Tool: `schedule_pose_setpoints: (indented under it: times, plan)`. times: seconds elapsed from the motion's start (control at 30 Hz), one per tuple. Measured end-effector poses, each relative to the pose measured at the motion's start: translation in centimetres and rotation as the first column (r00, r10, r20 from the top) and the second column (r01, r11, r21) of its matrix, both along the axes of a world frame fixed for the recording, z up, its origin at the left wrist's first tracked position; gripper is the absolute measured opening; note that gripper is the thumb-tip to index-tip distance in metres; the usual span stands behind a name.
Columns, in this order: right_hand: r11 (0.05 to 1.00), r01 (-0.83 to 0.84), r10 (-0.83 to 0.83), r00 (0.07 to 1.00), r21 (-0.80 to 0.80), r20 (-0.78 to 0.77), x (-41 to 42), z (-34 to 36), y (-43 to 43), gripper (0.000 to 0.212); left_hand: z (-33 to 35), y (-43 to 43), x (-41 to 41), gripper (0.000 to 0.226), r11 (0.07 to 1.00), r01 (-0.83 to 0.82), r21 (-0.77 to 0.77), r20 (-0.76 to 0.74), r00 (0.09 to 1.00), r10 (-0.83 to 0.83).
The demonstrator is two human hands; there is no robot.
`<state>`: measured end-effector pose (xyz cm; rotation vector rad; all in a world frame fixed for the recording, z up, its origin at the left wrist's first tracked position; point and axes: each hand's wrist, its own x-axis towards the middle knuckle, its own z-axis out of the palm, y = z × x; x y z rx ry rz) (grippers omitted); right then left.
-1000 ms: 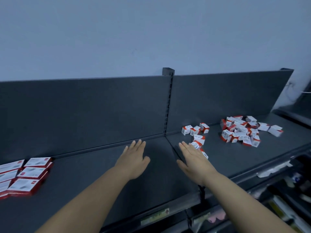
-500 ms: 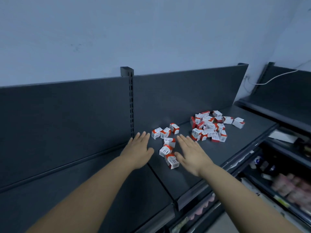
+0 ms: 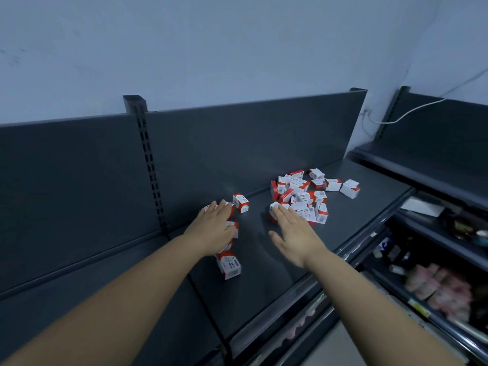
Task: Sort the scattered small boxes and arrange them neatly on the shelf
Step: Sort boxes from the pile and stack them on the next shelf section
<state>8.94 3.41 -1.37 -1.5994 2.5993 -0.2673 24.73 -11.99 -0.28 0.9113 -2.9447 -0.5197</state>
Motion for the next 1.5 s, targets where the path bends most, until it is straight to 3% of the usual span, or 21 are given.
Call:
schedule_pose_setpoints:
  times: [0.5,0.7,0.97,1.13,1.3,1.5]
  plan:
    - [0.981,-0.181,0.179,0.983,0.063,0.04,-18.3,-2.5,3.0,0.064,-2.2,5.4,-15.2,0.064,0.974,-0.197,0.111,-0.041,0.978,0.203]
    - [0.965,-0.259,0.258,0.966,0.04,0.028,-20.8,-3.4,1.3,0.066,-2.5,6.1,-17.6,0.066,0.976,-0.179,0.127,-0.113,0.975,0.193]
    - [0.955,-0.297,0.297,0.954,0.017,-0.034,-21.6,-4.4,-0.9,0.068,-3.5,4.6,-21.1,0.068,0.997,-0.074,0.035,-0.046,0.996,0.076]
    - [0.934,-0.35,0.345,0.935,-0.067,-0.08,-22.0,-5.3,-2.0,0.057,-5.5,5.0,-22.6,0.069,0.995,-0.06,-0.084,0.021,0.998,0.062]
    - [0.927,-0.372,0.37,0.928,-0.045,-0.054,-23.6,-5.8,-3.2,0.051,-7.1,5.0,-23.7,0.062,0.956,-0.143,-0.254,-0.014,0.989,0.144]
    - [0.885,-0.458,0.462,0.886,-0.079,0.037,-26.8,-5.9,-2.8,0.047,-9.0,5.7,-24.2,0.053,0.886,-0.295,-0.357,-0.108,0.956,0.274]
